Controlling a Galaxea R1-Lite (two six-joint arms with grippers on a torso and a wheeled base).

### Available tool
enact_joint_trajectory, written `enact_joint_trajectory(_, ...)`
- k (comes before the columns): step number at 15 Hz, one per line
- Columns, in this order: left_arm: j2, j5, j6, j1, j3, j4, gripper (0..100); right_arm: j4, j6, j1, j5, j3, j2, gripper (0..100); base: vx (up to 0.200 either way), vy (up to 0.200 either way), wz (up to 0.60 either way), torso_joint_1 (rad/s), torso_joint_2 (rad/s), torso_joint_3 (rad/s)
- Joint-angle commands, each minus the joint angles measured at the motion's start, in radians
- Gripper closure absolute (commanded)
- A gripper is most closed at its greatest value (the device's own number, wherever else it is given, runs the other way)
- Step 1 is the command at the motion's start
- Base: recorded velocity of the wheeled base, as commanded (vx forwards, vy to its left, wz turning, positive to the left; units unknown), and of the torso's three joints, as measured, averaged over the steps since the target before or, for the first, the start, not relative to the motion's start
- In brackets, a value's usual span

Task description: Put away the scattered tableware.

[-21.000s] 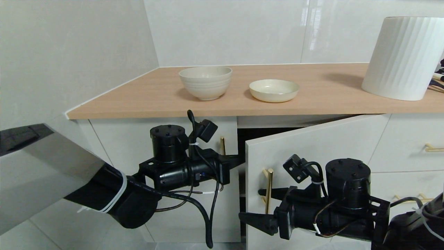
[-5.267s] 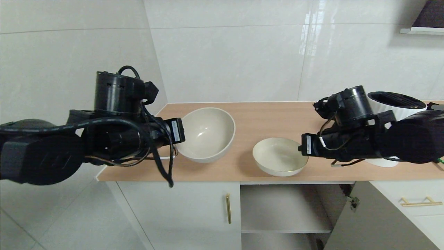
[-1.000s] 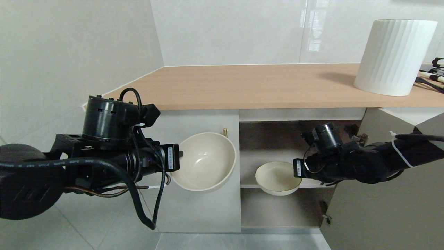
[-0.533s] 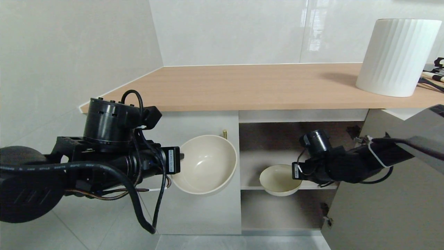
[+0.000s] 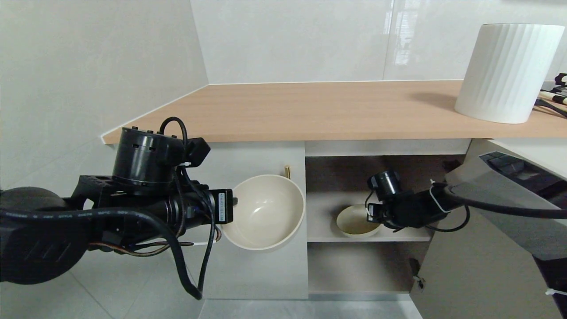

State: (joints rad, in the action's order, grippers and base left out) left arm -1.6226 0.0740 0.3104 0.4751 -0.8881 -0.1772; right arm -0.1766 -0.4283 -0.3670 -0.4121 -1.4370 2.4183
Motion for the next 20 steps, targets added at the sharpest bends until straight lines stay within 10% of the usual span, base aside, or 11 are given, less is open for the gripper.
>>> enact_joint_trajectory(1, -0.01, 0.001, 0.001, 0.002, 0.0, -0.001, 100, 0.002, -0.001, 0.007, -0.016, -0.052, 0.077, 100, 0.0, 0.0, 0.0, 0.0, 0.0, 0.0)
enact_joint_trajectory(17, -0.019, 0.003, 0.001, 0.013, -0.003, -0.002, 100, 0.046, -0.001, 0.042, -0.074, -0.204, 0.168, 100, 0.0, 0.0, 0.0, 0.0, 0.0, 0.0)
enact_joint_trajectory(18, -0.019, 0.003, 0.001, 0.013, -0.005, -0.002, 100, 0.046, -0.006, 0.042, -0.074, -0.206, 0.171, 0, 0.0, 0.0, 0.0, 0.0, 0.0, 0.0)
enact_joint_trajectory(20, -0.019, 0.003, 0.001, 0.013, -0.005, -0.002, 100, 0.046, -0.017, 0.042, -0.074, -0.207, 0.171, 0, 0.0, 0.0, 0.0, 0.0, 0.0, 0.0)
